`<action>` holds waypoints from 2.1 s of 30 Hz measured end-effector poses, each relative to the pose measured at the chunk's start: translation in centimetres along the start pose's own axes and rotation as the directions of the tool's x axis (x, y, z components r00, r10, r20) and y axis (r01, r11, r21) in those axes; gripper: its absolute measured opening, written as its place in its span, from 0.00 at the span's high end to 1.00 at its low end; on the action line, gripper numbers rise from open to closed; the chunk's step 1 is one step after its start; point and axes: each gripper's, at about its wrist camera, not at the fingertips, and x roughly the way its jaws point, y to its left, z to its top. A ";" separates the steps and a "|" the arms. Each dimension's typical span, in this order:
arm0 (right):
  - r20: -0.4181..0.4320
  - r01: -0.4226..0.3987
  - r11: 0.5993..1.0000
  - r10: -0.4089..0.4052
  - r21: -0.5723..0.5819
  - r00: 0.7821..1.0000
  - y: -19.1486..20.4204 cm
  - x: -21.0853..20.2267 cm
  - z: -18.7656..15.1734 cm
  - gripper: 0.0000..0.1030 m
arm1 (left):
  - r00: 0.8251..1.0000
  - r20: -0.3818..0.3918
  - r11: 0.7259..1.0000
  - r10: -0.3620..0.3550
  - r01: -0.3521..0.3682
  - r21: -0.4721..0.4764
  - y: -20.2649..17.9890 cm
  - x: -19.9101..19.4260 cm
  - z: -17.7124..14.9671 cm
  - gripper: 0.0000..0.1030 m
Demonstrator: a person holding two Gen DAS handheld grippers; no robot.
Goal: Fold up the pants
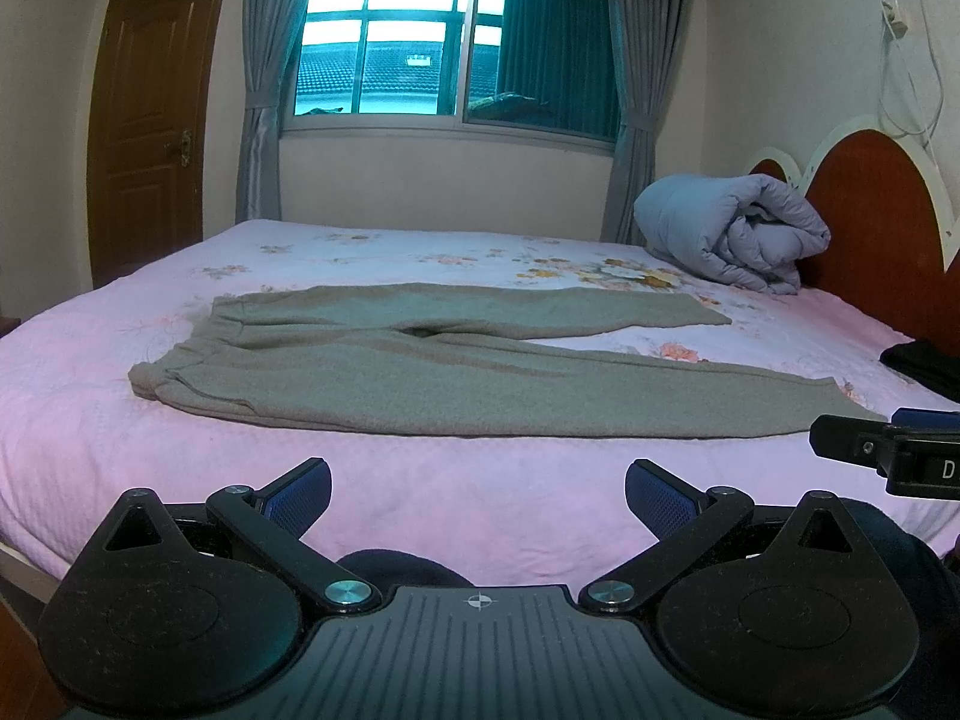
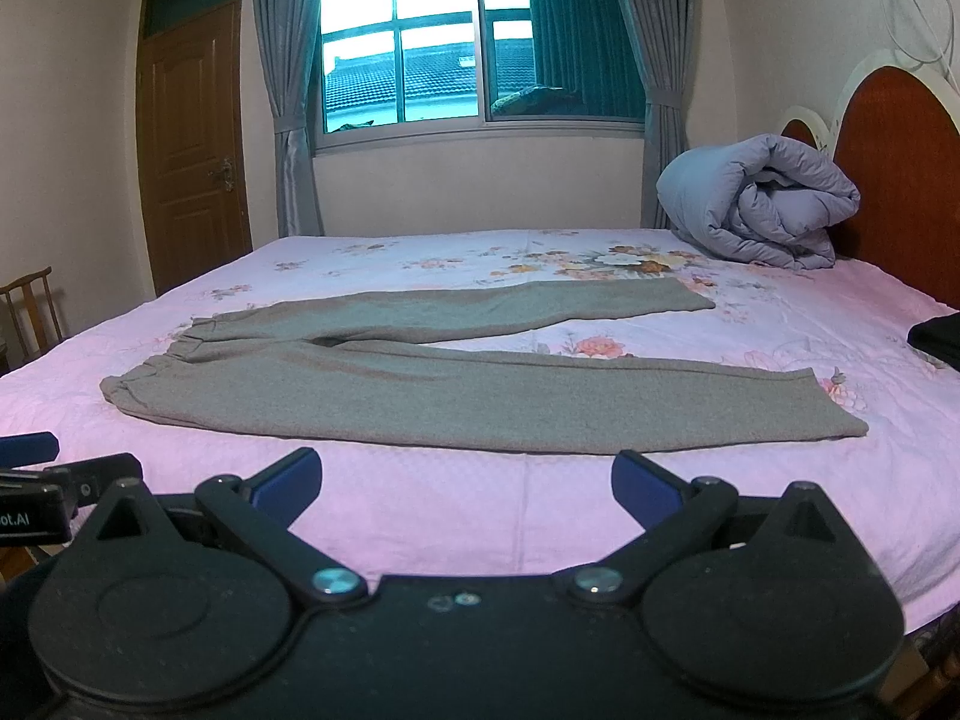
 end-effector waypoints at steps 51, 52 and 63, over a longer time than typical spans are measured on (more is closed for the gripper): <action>0.171 -0.035 0.999 0.041 -0.039 0.984 -4.1 14.9 20.2 0.06 | 0.973 -0.022 0.973 0.230 -0.231 -0.015 25.0 20.5 18.2 0.00; 0.165 -0.034 0.999 0.040 -0.038 0.985 -4.1 16.4 20.9 0.06 | 0.976 -0.019 0.975 0.217 -0.218 -0.033 26.2 22.2 18.5 0.00; -0.010 -0.052 0.997 0.051 -0.056 0.999 -1.9 36.8 20.9 0.06 | 0.971 -0.226 0.993 0.076 -0.093 -0.065 34.4 42.8 16.4 0.00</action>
